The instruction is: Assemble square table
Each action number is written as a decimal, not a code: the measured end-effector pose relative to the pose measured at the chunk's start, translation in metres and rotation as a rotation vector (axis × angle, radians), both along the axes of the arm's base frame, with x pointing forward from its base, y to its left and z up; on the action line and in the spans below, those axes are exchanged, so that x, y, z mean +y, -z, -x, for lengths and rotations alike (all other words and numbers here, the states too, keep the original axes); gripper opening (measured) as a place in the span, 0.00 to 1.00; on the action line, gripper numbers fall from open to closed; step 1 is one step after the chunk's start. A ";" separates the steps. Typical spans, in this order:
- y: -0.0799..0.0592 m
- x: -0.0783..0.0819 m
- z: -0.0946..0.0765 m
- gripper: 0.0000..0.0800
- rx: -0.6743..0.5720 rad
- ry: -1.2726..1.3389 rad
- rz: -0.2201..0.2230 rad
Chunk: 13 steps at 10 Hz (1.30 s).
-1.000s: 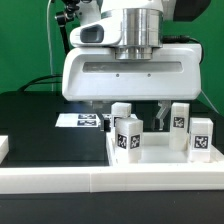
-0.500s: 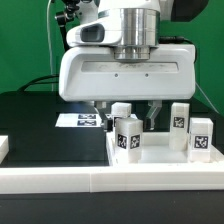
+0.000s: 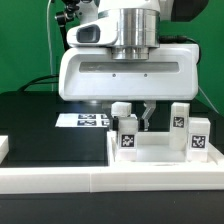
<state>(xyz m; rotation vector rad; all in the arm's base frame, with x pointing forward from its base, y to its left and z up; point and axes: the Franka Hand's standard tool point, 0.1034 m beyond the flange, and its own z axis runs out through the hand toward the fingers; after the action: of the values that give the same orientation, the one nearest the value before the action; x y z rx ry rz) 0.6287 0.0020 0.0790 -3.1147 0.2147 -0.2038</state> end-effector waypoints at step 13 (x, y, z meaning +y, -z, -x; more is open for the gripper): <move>0.000 -0.013 0.008 0.39 -0.003 0.646 -0.037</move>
Offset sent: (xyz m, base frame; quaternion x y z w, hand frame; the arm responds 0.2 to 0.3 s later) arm -0.0124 -0.0122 0.0042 -0.0729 0.0167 0.2444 0.9668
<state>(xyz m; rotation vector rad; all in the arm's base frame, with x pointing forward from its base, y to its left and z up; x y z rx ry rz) 0.6203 -0.0108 0.0786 -2.8891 1.1979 -0.2010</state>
